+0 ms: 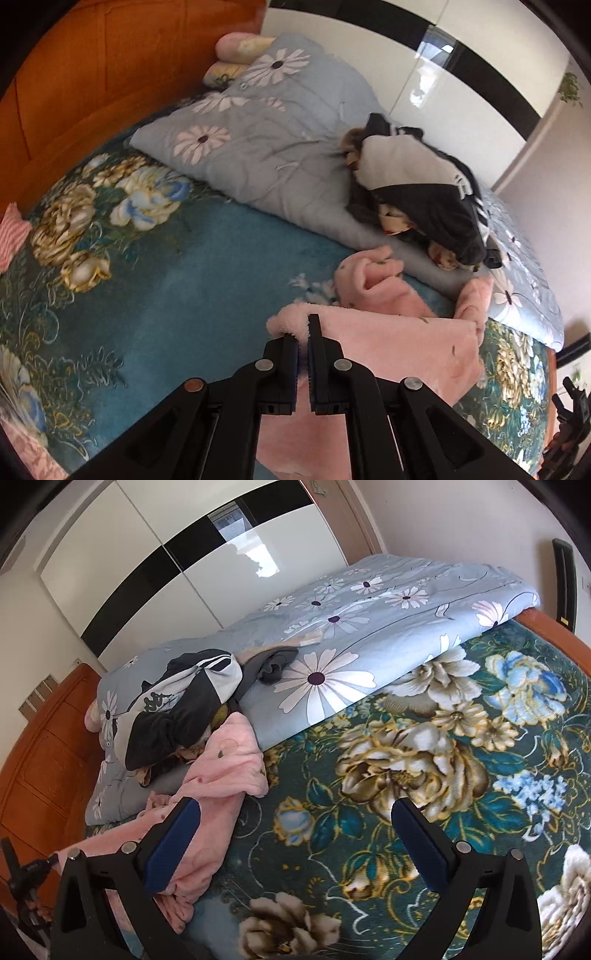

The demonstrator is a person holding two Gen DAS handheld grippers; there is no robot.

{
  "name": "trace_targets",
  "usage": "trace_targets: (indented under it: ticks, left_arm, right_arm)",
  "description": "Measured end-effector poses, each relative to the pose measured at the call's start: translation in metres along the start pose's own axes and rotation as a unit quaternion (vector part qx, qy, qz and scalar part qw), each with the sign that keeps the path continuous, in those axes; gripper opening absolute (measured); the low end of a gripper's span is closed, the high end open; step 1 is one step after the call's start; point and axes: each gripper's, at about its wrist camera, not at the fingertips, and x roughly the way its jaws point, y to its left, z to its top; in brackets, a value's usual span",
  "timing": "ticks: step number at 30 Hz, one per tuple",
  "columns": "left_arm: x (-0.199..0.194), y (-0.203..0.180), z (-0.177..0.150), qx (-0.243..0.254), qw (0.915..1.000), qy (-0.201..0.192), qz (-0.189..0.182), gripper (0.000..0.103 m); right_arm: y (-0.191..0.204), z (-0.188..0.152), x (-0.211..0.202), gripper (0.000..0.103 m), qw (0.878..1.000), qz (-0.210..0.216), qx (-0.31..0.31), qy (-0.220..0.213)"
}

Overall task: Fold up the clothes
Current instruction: 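Grasp another pink fleece edge with the right gripper while the left gripper holds its edge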

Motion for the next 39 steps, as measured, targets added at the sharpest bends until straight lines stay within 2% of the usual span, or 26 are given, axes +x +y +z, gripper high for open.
trace_targets:
  ticks: [4,6,7,8,9,10,12,14,16,19,23,24,26,27,30,33,34,35,36,37,38,39]
  left_arm:
    - [0.026,0.019,-0.024,-0.037,0.9984,0.04,-0.013,0.008]
    - [0.029,0.023,-0.035,-0.049,0.9974,0.049,-0.022,0.011]
    - [0.027,0.025,-0.041,-0.056,0.997,0.048,-0.026,0.02]
    - [0.026,0.027,-0.046,-0.063,0.9965,0.047,-0.03,0.035]
    - [0.024,0.03,-0.053,-0.073,0.9956,0.045,-0.038,0.042]
    - [0.022,0.035,-0.06,-0.086,0.9945,0.041,-0.046,0.054]
    - [0.02,0.047,-0.074,-0.117,0.9909,0.034,-0.056,0.059]
    - [0.022,0.06,-0.09,-0.164,0.9835,0.041,-0.063,0.062]
    - [0.028,0.074,-0.108,-0.218,0.9714,0.054,-0.076,0.062]
    - [0.045,0.089,-0.136,-0.295,0.9471,0.081,-0.096,0.062]
    - [0.072,0.099,-0.162,-0.365,0.9171,0.118,-0.107,0.062]
    - [0.076,0.1,-0.164,-0.382,0.9089,0.116,-0.12,0.062]
    - [0.08,0.101,-0.165,-0.41,0.8935,0.109,-0.146,0.062]
    - [0.081,0.101,-0.162,-0.418,0.889,0.104,-0.156,0.062]
    - [0.08,0.097,-0.15,-0.419,0.8889,0.091,-0.16,0.062]
    - [0.084,0.09,-0.143,-0.421,0.8866,0.089,-0.17,0.059]
    - [0.087,0.087,-0.14,-0.419,0.8881,0.091,-0.165,0.047]
    - [0.09,0.085,-0.138,-0.417,0.8897,0.096,-0.16,0.032]
    - [0.093,0.084,-0.136,-0.418,0.8897,0.099,-0.156,0.025]
    - [0.095,0.085,-0.137,-0.42,0.889,0.1,-0.153,0.013]
    - [0.095,0.083,-0.134,-0.418,0.8904,0.097,-0.151,0.01]
    - [0.091,0.081,-0.131,-0.41,0.8954,0.09,-0.149,0.009]
  right_arm:
    - [0.022,-0.009,0.027,0.103,0.999,0.029,-0.008,0.045]
    - [0.033,-0.012,0.041,0.099,0.997,0.035,-0.01,0.068]
    - [0.038,-0.014,0.049,0.093,0.996,0.038,-0.01,0.08]
    - [0.043,-0.015,0.056,0.085,0.995,0.041,-0.01,0.091]
    - [0.05,-0.017,0.065,0.081,0.994,0.042,-0.013,0.104]
    - [0.058,-0.018,0.074,0.077,0.992,0.042,-0.017,0.117]
    - [0.073,-0.02,0.093,0.075,0.988,0.047,-0.025,0.144]
    - [0.091,-0.022,0.114,0.075,0.983,0.059,-0.031,0.17]
    - [0.105,-0.021,0.137,0.075,0.979,0.073,-0.016,0.19]
    - [0.119,-0.022,0.172,0.075,0.972,0.086,0.035,0.218]
    - [0.138,-0.027,0.211,0.074,0.963,0.085,0.067,0.248]
    - [0.143,-0.029,0.219,0.073,0.961,0.083,0.067,0.255]
    - [0.152,-0.031,0.231,0.063,0.958,0.076,0.062,0.268]
    - [0.156,-0.032,0.236,0.062,0.958,0.07,0.057,0.273]
    - [0.165,-0.034,0.25,0.05,0.955,0.054,0.052,0.288]
    - [0.163,-0.037,0.26,0.026,0.95,0.058,0.079,0.296]
    - [0.163,-0.037,0.26,0.013,0.949,0.062,0.082,0.297]
    - [0.164,-0.037,0.26,0.01,0.948,0.066,0.085,0.298]
    - [0.166,-0.036,0.258,0.009,0.949,0.07,0.082,0.298]
    - [0.168,-0.035,0.255,0.007,0.949,0.075,0.077,0.297]
    - [0.168,-0.033,0.251,0.006,0.949,0.084,0.075,0.295]
    - [0.168,-0.03,0.247,0.005,0.949,0.096,0.077,0.291]
